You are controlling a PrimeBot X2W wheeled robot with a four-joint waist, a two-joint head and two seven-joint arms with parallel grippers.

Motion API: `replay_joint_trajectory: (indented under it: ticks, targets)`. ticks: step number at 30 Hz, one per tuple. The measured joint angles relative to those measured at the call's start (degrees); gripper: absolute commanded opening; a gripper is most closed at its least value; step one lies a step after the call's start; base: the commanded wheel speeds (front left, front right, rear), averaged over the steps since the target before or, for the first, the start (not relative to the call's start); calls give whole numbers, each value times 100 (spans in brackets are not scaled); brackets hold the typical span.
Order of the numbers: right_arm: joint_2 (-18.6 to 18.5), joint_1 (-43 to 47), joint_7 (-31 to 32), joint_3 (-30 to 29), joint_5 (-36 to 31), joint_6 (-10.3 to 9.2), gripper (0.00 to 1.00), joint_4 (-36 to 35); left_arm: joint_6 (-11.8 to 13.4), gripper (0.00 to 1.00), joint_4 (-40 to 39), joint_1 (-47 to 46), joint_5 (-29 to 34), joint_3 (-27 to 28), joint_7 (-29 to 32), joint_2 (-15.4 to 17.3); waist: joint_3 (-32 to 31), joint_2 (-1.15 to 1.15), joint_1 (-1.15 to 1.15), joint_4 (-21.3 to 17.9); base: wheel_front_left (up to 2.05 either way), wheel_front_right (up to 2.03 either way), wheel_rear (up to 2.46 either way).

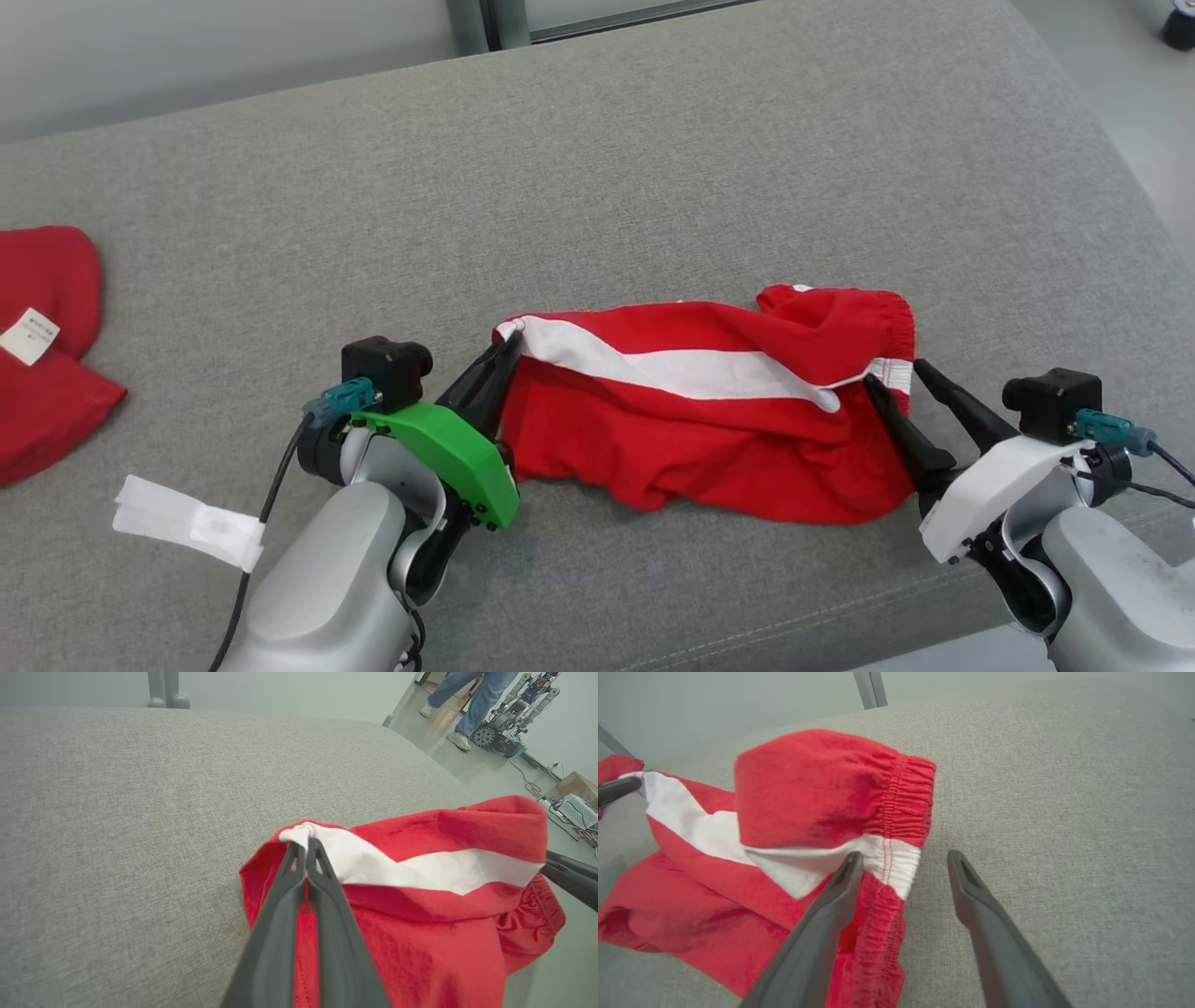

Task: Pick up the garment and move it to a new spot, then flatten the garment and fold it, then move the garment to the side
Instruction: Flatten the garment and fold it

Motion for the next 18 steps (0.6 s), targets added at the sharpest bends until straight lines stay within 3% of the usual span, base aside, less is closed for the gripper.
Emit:
replay_joint_trajectory:
  ticks: [3, 4, 5, 8, 10, 13, 18]
  targets:
    - [-52, -2, 12, 91, 82, 0, 60, 24, 0, 0, -4, 3, 0, -34, -13, 0, -5, 0, 0, 80, 0, 0, 0]
    - [-71, -4, 13, 123, 103, 0, 60, 26, 0, 0, -8, 7, 0, -48, -19, -1, -9, 0, 0, 118, 0, 0, 0]
    - [-85, -9, 12, 149, 122, 0, 51, 26, -3, 0, -8, 11, 0, -62, -45, -1, -14, 0, 0, 155, 0, 0, 0]
    - [-88, -57, 25, 312, 148, 0, 42, 7, -18, 0, -30, 31, 0, -65, -71, -1, -42, 0, 0, 236, 0, 0, 0]
    - [-93, -74, 26, 405, 148, 1, 31, -4, -18, 0, -45, 64, 0, -65, -107, -1, -66, 0, 0, 253, 0, 0, 0]
    - [-119, -96, 25, 564, 155, 0, 0, -3, -19, 0, -41, 114, -4, -46, -156, 0, -100, 0, 0, 245, 0, 0, 0]
    - [-122, -270, -135, 658, 177, 0, 0, -274, -27, 0, -100, 192, -59, 70, -292, 8, -181, 0, 0, 178, 0, 0, 0]
